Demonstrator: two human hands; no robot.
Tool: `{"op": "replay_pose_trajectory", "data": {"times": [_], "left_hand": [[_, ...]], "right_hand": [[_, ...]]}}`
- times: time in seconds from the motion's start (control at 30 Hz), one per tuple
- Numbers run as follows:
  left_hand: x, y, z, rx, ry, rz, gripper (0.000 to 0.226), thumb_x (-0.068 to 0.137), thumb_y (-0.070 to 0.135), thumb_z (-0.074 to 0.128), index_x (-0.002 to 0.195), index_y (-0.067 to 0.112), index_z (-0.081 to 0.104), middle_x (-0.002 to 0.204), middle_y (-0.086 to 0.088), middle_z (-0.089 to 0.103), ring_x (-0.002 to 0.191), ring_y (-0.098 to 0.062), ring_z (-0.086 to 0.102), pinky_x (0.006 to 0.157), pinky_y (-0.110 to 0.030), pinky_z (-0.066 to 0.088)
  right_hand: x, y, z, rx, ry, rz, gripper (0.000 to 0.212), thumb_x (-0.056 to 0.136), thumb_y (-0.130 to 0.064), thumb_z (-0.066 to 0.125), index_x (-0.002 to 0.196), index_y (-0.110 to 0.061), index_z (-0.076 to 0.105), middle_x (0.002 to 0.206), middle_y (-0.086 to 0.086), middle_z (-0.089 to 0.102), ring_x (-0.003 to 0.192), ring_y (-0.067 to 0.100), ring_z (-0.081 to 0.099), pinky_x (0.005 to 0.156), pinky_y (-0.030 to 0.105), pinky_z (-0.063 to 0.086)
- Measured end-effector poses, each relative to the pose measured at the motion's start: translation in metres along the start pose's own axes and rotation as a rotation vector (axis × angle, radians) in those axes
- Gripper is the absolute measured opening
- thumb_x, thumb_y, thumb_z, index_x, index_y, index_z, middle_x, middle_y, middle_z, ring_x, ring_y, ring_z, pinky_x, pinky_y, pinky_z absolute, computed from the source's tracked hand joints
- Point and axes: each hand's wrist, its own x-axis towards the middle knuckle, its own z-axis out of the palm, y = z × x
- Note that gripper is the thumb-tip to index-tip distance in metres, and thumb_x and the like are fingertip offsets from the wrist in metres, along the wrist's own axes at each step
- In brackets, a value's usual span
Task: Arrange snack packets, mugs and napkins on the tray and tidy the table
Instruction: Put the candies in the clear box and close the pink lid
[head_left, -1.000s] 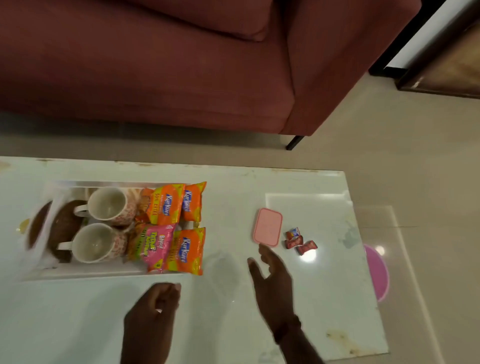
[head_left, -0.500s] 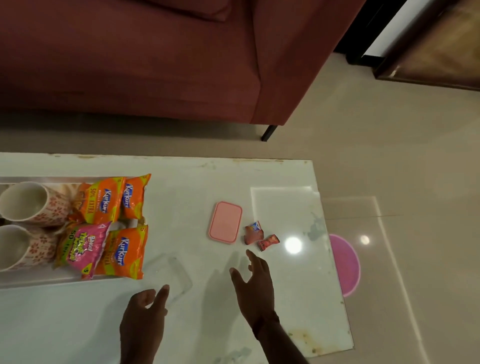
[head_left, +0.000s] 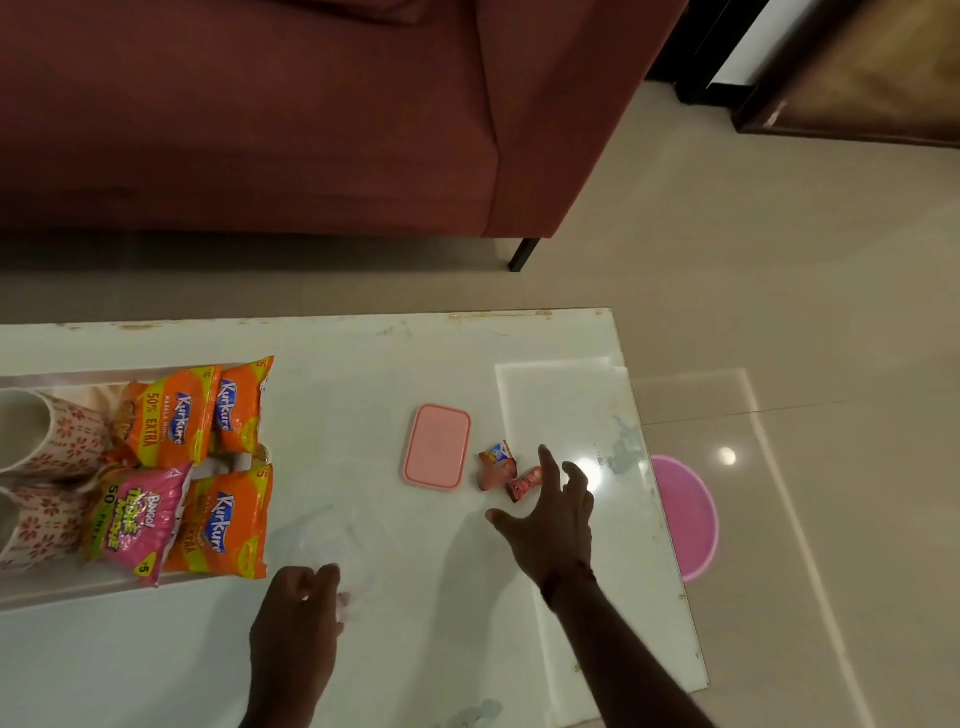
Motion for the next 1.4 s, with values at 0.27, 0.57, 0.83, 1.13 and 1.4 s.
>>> {"op": "replay_pose_trajectory", "data": {"times": [0.27, 0.57, 0.83, 1.13, 1.4], "left_hand": [[0.012, 0.037, 0.003, -0.188, -0.144, 0.140, 0.015, 0.093, 0.016, 0.057, 0.096, 0.001, 0.058, 0.091, -0.014, 0.073, 0.084, -0.025, 0.074, 0.075, -0.044, 0.058], [0.024, 0.054, 0.000, -0.215, -0.163, 0.225, 0.024, 0.089, 0.016, 0.066, 0.095, 0.004, 0.046, 0.095, -0.020, 0.069, 0.079, -0.027, 0.075, 0.076, -0.049, 0.059], [0.036, 0.059, 0.003, -0.167, -0.169, 0.258, 0.024, 0.087, 0.021, 0.068, 0.098, 0.012, 0.049, 0.098, -0.019, 0.068, 0.085, -0.032, 0.072, 0.078, -0.053, 0.059], [0.040, 0.056, 0.009, -0.135, -0.181, 0.268, 0.031, 0.086, 0.026, 0.070, 0.102, 0.009, 0.048, 0.097, -0.020, 0.068, 0.087, -0.035, 0.071, 0.079, -0.057, 0.057], [0.044, 0.048, 0.016, -0.134, -0.180, 0.260, 0.027, 0.087, 0.021, 0.067, 0.102, 0.009, 0.047, 0.094, -0.017, 0.070, 0.085, -0.033, 0.072, 0.081, -0.055, 0.058]], "right_hand": [[0.040, -0.009, -0.002, -0.063, -0.151, 0.022, 0.104, 0.069, -0.042, 0.083, 0.151, -0.041, 0.020, 0.144, 0.004, 0.023, 0.128, 0.028, 0.026, 0.084, 0.030, 0.037], [0.056, -0.020, -0.001, -0.101, -0.157, 0.010, 0.073, 0.078, -0.029, 0.077, 0.140, -0.040, 0.041, 0.133, 0.005, 0.031, 0.118, 0.030, 0.034, 0.093, 0.042, 0.050], [0.059, -0.022, 0.001, -0.085, -0.099, -0.022, 0.030, 0.082, -0.019, 0.071, 0.110, -0.027, 0.062, 0.117, 0.005, 0.044, 0.099, 0.026, 0.038, 0.083, 0.029, 0.037], [0.056, -0.022, 0.000, -0.002, -0.097, 0.015, 0.043, 0.079, -0.020, 0.071, 0.119, -0.024, 0.058, 0.117, 0.006, 0.046, 0.110, 0.030, 0.045, 0.093, 0.032, 0.041], [0.054, -0.035, 0.008, -0.092, -0.192, -0.172, 0.062, 0.079, -0.030, 0.074, 0.134, -0.037, 0.049, 0.128, 0.003, 0.034, 0.116, 0.026, 0.034, 0.090, 0.023, 0.032]]}}
